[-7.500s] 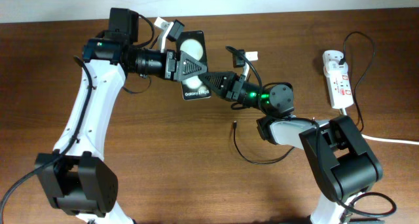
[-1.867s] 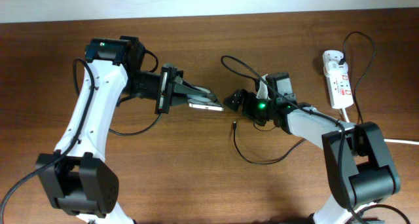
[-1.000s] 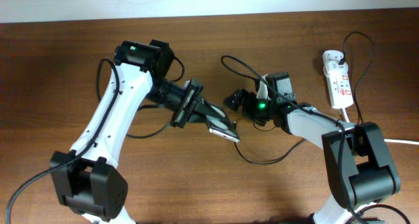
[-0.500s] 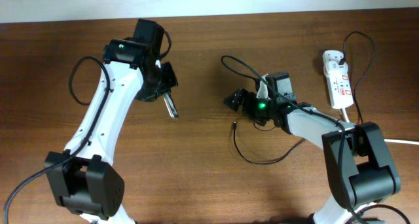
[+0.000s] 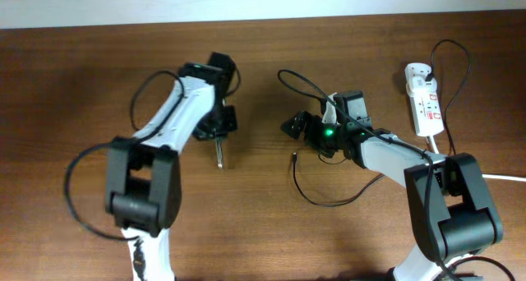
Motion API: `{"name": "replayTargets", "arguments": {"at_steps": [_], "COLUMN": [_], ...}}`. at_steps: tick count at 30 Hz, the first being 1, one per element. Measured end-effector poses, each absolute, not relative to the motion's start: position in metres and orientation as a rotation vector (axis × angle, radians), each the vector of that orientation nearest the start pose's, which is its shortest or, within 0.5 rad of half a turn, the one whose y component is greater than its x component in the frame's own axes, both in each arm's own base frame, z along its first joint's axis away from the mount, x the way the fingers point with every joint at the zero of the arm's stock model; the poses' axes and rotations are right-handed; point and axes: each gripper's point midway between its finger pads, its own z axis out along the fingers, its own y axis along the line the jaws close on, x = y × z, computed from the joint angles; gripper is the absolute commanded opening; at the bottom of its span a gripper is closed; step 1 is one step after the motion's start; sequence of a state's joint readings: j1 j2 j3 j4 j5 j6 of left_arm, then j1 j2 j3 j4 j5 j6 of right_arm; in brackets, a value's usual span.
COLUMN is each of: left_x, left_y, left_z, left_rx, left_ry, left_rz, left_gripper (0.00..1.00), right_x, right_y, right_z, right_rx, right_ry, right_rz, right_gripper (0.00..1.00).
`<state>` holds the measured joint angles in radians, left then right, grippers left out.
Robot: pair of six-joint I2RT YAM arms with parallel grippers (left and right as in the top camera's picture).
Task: Plug charger to phone and switch on socket
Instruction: 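Reorient the phone upright with the left gripper and bring it back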
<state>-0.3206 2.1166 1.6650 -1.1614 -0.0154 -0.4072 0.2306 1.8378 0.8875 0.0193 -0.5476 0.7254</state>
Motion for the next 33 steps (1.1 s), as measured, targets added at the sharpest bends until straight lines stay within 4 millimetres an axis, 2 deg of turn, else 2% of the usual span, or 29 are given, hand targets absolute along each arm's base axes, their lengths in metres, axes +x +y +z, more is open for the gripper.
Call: {"name": "replayTargets", "arguments": {"at_steps": [3,11,14,19,22,28,33], "left_x": [0.3686,0.3701,0.3710,0.3710,0.3710,0.3716,0.3736], "left_y": [-0.1277,-0.1246,-0.1250,-0.1249,-0.1249,-0.1251,-0.1258], "left_z": [0.0276,0.0275,0.0274,0.0274,0.0274,0.0274,0.0272], "left_rx": [-0.099,-0.099,-0.099,-0.093,-0.093,-0.092,-0.088], "left_ry": [3.204,3.196,3.193,3.193,3.193,3.190,3.182], "left_rz": [0.071,0.095,0.093,0.093,0.093,0.092,0.087], "left_gripper": [0.00,0.02,0.09,0.12,0.18,0.21,0.12], "right_x": [0.3815,0.3816,0.3816,0.3816,0.3816,0.3816,0.3817], "right_y": [0.1814,0.1814,0.1814,0.1814,0.1814,0.1814,0.1813], "right_z": [0.0267,0.0267,0.0267,0.0267,0.0267,0.0267,0.0268], "right_rx": [0.406,0.406,0.407,0.406,0.406,0.406,0.406], "right_ry": [2.604,2.604,2.604,2.604,2.604,2.604,2.603], "right_rz": [1.054,1.053,1.053,1.053,1.053,1.053,1.053], "right_gripper": [0.99,0.99,0.99,0.99,0.99,0.99,0.98]}}
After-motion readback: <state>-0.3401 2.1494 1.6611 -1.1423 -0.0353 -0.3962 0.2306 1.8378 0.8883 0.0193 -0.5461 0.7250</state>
